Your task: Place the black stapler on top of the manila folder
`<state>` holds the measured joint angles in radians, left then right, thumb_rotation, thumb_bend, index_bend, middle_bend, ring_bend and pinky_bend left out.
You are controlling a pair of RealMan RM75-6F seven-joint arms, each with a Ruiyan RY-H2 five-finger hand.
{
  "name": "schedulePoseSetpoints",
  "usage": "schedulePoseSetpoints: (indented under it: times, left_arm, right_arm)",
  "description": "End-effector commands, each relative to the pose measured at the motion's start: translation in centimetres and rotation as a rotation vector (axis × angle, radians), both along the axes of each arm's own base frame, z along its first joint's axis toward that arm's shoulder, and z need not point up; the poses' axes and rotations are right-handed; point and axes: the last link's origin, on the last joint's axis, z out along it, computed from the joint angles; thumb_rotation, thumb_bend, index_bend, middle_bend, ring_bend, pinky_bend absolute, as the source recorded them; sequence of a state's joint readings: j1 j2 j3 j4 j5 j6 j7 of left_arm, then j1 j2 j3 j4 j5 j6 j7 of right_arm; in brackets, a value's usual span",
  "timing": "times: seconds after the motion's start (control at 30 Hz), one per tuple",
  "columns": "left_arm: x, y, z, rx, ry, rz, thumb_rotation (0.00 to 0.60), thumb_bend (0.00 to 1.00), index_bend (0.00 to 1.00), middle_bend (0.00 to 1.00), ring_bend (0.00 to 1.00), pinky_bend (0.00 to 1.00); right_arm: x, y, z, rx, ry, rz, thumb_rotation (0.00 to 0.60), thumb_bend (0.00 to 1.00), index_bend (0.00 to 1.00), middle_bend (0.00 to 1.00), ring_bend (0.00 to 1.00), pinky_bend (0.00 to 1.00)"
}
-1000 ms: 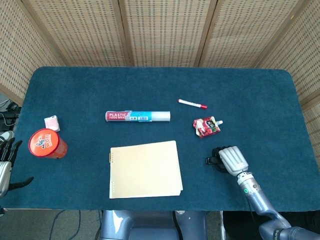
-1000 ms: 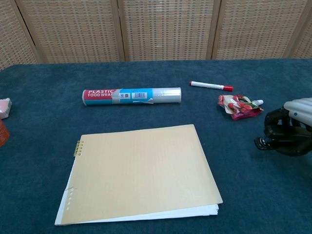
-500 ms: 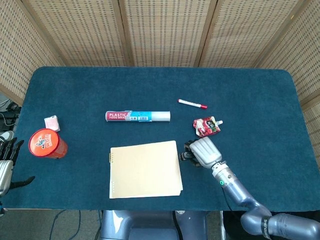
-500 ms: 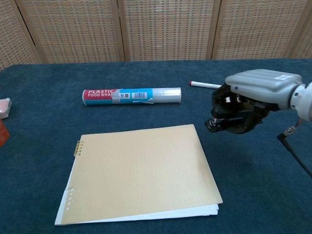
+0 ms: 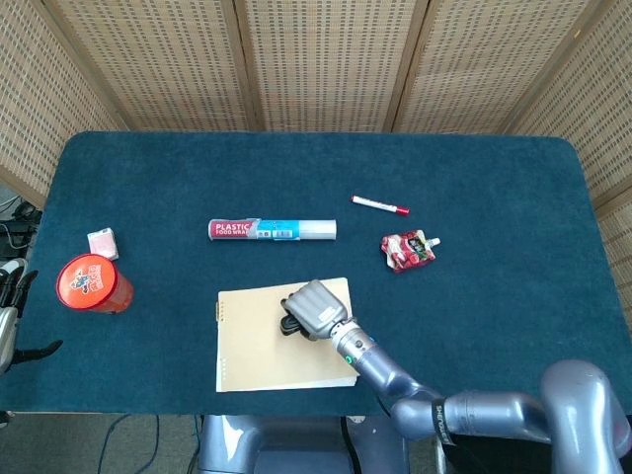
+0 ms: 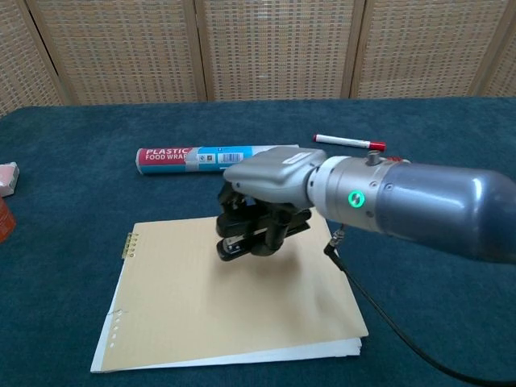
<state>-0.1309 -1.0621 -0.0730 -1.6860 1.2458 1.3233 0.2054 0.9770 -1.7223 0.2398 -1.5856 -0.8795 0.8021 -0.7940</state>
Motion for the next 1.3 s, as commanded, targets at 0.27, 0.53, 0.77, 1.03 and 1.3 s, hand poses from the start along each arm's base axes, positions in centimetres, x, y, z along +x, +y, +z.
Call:
schedulePoseSetpoints:
  times: [0.27, 0.53, 0.77, 1.03, 1.3]
  left_arm:
    - [-0.1, 0.1, 0.1, 0.000, -0.002, 0.005, 0.600, 0.00, 0.00, 0.00, 0.00, 0.00]
    - [-0.1, 0.1, 0.1, -0.001, -0.003, 0.011, 0.600, 0.00, 0.00, 0.00, 0.00, 0.00]
    - [-0.1, 0.1, 0.0, -0.005, 0.001, 0.008, 0.600, 0.00, 0.00, 0.00, 0.00, 0.00]
    - [0.3, -0.1, 0.0, 0.004, 0.006, -0.008, 0.600, 0.00, 0.00, 0.00, 0.00, 0.00]
    - [0.9, -0.7, -0.3, 0.001, 0.007, -0.033, 0.600, 0.00, 0.00, 0.00, 0.00, 0.00]
  right_arm:
    - [0.9, 1.5, -2.9, 0.029, 0.059, 0.051, 0.600, 0.61, 0.62, 0.67, 0.58, 0.58]
    - [1.3, 2.5, -3.3, 0.047, 0.057, 0.099, 0.600, 0.00, 0.00, 0.03, 0.07, 0.00]
    - [1.0, 2.1, -0.6, -0.013, 0.028, 0.147, 0.600, 0.00, 0.00, 0.02, 0.06, 0.00]
    - [-3.5, 0.6, 5.4, -0.230, 0.135, 0.304, 0.600, 0.00, 0.00, 0.04, 0.04, 0.00]
    - [-12.5, -0.5, 13.7, -0.436, 0.197, 0.269, 0.600, 0.00, 0.00, 0.00, 0.00, 0.00]
